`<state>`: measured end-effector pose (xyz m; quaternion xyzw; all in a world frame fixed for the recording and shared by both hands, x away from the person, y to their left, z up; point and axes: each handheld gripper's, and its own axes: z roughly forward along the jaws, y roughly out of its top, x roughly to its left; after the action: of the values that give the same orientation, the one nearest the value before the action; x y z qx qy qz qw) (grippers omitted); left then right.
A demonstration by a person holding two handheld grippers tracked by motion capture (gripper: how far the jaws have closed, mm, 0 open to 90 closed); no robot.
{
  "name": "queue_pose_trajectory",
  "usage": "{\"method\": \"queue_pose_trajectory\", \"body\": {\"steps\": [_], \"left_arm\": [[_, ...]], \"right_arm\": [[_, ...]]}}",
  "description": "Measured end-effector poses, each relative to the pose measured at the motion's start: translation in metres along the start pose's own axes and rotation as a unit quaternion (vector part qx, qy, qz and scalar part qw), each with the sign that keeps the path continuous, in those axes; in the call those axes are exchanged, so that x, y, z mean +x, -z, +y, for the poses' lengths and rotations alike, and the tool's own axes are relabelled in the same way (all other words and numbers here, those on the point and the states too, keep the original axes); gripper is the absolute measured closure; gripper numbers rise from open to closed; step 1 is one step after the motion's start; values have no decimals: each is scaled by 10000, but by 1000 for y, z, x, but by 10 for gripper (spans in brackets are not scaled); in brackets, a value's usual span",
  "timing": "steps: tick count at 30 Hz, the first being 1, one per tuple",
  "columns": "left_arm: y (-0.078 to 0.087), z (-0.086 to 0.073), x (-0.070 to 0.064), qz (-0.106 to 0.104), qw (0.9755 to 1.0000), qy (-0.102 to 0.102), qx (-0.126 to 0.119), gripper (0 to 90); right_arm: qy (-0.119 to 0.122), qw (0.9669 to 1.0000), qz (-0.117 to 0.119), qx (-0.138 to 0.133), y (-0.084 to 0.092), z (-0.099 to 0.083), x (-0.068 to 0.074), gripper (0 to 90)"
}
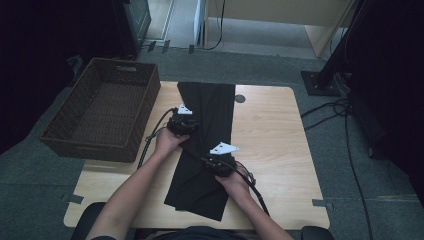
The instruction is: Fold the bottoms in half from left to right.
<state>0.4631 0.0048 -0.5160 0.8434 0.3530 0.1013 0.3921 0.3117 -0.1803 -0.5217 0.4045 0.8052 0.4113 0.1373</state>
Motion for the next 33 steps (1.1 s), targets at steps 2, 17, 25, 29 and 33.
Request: {"method": "queue_pose_trajectory", "body": {"steps": [2, 17, 25, 29, 33], "left_arm": [[1, 0, -1, -72, 10000, 36, 48, 874], [21, -9, 1, -386, 9990, 146, 141, 898], [21, -14, -8, -474, 9987, -5, 161, 899], [24, -19, -19, -562, 9981, -143, 198, 899], [29, -25, -28, -698, 9972, -173, 216, 899]], "right_arm": [[-81, 10000, 46, 1, 1, 0, -1, 677], [-609, 9957, -669, -221, 12, 29, -75, 571], [-680, 9923, -1017, -174, -24, 48, -111, 462], [-511, 9905, -1277, -65, -41, 57, -121, 435], [-627, 9887, -1364, -64, -50, 59, -126, 441]]}}
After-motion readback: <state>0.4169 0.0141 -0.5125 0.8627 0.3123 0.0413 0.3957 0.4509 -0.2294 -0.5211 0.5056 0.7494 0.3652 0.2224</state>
